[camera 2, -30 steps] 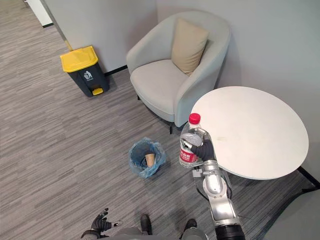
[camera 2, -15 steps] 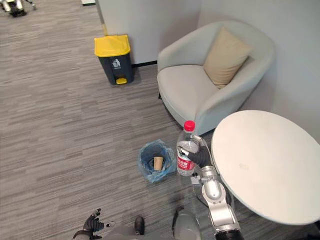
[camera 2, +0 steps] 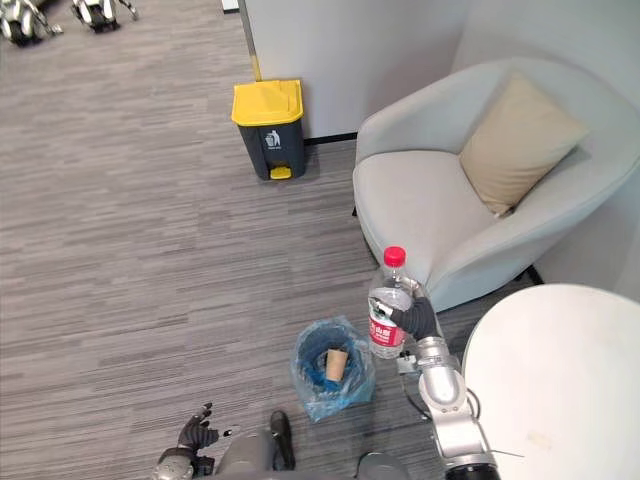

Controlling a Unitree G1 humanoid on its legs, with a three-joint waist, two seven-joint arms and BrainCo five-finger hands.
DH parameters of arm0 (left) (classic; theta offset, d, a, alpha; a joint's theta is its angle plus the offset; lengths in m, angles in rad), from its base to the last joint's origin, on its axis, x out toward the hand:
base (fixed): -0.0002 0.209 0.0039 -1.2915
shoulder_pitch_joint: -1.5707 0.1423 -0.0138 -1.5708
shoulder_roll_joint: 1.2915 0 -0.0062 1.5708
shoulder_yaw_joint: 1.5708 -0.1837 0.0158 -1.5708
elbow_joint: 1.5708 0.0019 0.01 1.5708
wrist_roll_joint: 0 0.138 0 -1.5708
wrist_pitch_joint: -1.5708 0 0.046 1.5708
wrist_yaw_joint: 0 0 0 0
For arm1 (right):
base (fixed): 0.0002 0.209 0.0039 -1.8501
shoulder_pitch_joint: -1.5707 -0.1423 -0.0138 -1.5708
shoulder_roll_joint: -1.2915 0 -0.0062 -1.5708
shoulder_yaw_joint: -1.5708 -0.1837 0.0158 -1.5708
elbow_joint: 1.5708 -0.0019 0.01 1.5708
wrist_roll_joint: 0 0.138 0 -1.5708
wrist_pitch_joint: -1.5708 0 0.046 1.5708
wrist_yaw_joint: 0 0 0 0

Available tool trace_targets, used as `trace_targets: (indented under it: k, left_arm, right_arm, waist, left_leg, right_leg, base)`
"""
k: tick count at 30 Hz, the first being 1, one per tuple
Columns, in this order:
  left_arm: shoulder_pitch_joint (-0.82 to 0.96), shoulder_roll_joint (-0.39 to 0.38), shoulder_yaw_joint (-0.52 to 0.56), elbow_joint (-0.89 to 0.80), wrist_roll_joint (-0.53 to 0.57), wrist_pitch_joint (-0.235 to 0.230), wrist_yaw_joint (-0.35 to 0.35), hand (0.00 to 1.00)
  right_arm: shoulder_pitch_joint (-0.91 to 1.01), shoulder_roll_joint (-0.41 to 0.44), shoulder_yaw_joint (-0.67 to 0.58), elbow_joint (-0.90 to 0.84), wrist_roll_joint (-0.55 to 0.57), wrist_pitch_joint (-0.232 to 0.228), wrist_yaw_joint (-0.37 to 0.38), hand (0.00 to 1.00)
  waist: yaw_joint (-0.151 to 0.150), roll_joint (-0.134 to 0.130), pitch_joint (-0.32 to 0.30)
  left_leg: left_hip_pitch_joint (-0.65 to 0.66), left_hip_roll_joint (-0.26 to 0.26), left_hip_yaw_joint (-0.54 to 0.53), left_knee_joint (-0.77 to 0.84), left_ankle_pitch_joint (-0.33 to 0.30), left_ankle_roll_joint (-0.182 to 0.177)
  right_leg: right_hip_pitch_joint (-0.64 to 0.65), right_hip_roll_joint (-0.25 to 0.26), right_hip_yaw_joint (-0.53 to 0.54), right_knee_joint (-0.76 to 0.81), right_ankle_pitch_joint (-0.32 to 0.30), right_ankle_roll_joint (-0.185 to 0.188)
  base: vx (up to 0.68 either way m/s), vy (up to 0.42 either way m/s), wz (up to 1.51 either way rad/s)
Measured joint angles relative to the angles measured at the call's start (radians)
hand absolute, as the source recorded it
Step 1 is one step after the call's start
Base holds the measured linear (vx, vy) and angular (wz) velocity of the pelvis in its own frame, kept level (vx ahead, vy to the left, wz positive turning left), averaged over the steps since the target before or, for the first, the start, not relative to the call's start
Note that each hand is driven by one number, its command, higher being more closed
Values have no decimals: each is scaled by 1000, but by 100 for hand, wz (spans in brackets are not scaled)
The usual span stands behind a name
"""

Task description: Gather rubbish on tea table into small bin, then transfer packed bag to large trash can.

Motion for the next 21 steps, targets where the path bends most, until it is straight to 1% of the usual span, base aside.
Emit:
trace_targets:
  k: [1,2,4,5,8,10,13,14,15,17,18,19,21]
  left_arm:
    - [1,1,-2,0,0,2,-2,0]
    - [2,-1,-1,0,1,2,-1,0]
    - [8,-1,-1,0,1,2,-1,0]
    - [8,0,0,0,1,2,-1,0]
    - [17,-1,-1,2,1,2,-2,0]
    - [27,-4,-4,6,1,2,-2,0]
    - [26,-5,-4,7,0,1,-1,0]
    - [16,-7,-5,5,0,0,-1,0]
    - [-3,-6,-5,4,-2,0,2,0]
    - [-47,-3,-5,-1,-22,-2,5,0]
    - [-60,-1,-5,-3,-30,-4,6,0]
    - [-88,2,-5,-4,-41,-4,10,0]
    - [-127,8,-4,-18,-63,-5,24,0]
  right_arm:
    - [-1,8,8,0,-1,0,2,100]
    - [0,11,11,1,-2,0,3,100]
    - [-1,20,28,4,-3,0,5,100]
    - [-3,19,35,5,-4,0,5,100]
    - [-24,20,58,23,-13,-1,7,100]
    - [-34,15,59,63,-31,0,6,100]
    - [-48,-2,76,88,-36,0,4,100]
    - [-66,-22,84,95,-38,0,3,100]
    - [-111,-37,104,114,-39,0,2,100]
    - [-214,-62,135,134,-40,1,-2,100]
    - [-245,-66,145,137,-40,1,-3,100]
    - [-300,-81,162,142,-42,1,-13,100]
    - [-368,-86,185,147,-53,1,-23,100]
  waist:
    - [3,-6,0]
    - [5,-6,0]
    - [24,-3,2]
    - [27,-3,2]
    - [26,-2,2]
    - [26,-1,3]
    - [22,14,12]
    - [21,25,19]
    - [22,34,40]
    - [24,42,98]
    - [23,42,113]
    - [24,43,137]
    - [24,48,176]
  left_leg:
    - [11,-17,1,-15,-1,3]
    - [19,-24,2,-19,-4,7]
    - [55,-42,7,-43,-6,11]
    - [63,-44,9,-51,-6,11]
    - [70,-43,16,-70,-5,10]
    - [74,-45,28,-84,4,7]
    - [52,-42,30,-90,20,7]
    - [16,-37,29,-71,21,7]
    - [-28,-24,29,-39,20,8]
    - [-115,-5,29,35,11,19]
    - [-145,-3,28,58,8,24]
    - [-204,0,26,98,5,28]
    - [-274,2,27,127,0,27]
  right_leg:
    - [7,-13,2,-1,0,0]
    - [11,-19,6,0,0,1]
    - [27,-34,29,-1,-1,3]
    - [29,-35,33,0,-1,3]
    - [21,-38,55,-2,-7,12]
    - [10,-41,75,-2,-18,29]
    - [-21,-38,78,4,-20,32]
    - [-61,-32,82,29,-21,30]
    - [-114,-29,89,75,-28,25]
    - [-224,-29,104,187,-57,21]
    - [-260,-30,106,224,-69,22]
    - [-331,-33,111,293,-85,19]
    - [-418,-49,118,369,-102,20]
  base:
    - [119,82,9]
    - [125,93,6]
    - [77,71,-2]
    - [34,30,-7]
    - [-27,-14,-16]
    - [-77,-31,-22]
    - [-104,-13,-10]
    - [-143,19,-11]
    - [-197,32,-12]
    - [-232,16,-9]
    - [-249,17,-3]
    - [-195,25,2]
    - [-209,3,5]
